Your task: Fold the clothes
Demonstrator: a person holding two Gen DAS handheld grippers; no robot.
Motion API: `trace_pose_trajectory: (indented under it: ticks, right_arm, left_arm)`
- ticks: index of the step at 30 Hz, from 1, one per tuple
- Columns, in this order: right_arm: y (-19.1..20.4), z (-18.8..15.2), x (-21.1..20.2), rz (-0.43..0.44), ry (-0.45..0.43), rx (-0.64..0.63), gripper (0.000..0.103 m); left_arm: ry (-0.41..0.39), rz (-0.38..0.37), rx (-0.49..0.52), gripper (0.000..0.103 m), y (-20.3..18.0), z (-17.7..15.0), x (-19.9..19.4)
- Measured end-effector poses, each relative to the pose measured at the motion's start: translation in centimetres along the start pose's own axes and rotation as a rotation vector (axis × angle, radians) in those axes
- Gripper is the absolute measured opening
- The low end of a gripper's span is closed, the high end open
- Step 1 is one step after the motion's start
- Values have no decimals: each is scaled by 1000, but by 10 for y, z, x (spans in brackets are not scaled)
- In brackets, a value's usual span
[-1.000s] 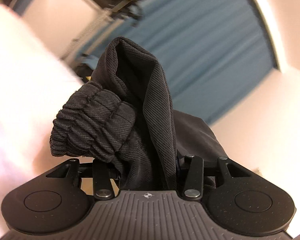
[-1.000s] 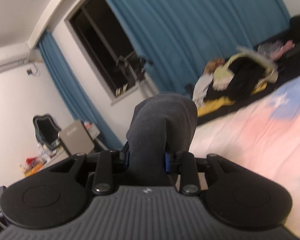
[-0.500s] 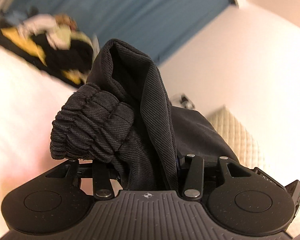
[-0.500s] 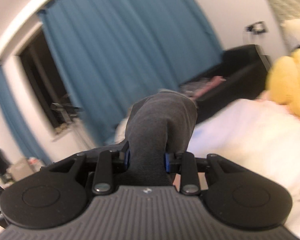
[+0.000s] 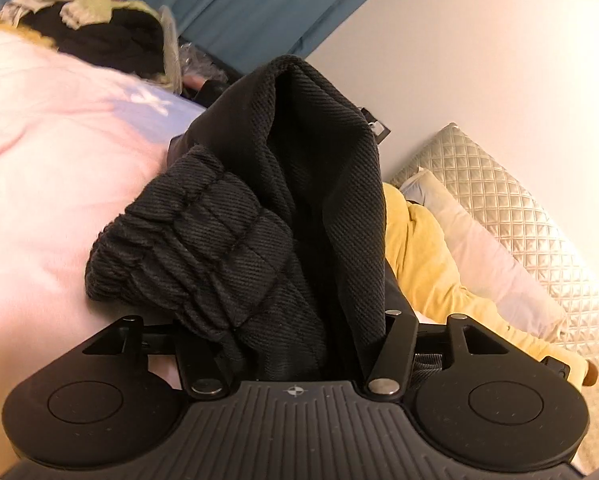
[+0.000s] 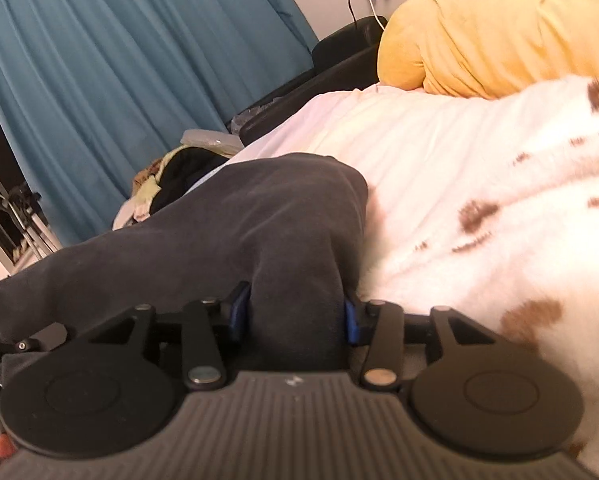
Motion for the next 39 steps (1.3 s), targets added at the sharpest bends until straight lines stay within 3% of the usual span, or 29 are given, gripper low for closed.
trace_pose_trajectory:
  ticks: [2,5,10,16,24,30,39]
  right_arm:
    - [-1,2,-6,-13,3,-5,56]
    - [4,0,-24,-49,0,9,62]
    - [26,-5,-56,-98,-4,-97,62]
    - [87,7,-95,-38,-57,-191,62]
    - [217,16,-137,146,-129,-277,62]
    - [315,-10,-154,288,-115,-397,63]
    - [416,-72,-161,464,-62,-513,64]
  left_arm:
    - [91,-5,7,94,-2,-3,-2]
    - [144,32,103,94,-6,-16,-19]
    - [138,98,132,95,-5,-22,-66]
    - [-4,196,265,100,-27,18,-144]
    - [-187,321,351,102,-52,71,-238]
    - [-282,429,383,102,-53,89,-313]
    - [-350,668,370,103,3,80,-409]
Point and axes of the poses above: each gripper's, at about its wrist camera, not at the fingertips, and x roughly the way its jaws point, y to its left, z to its top, the point moved 6 cm from there along x, roughly the way its jaws point, and after that the axes turned 2 degrees about z, right-handed, at the moved point
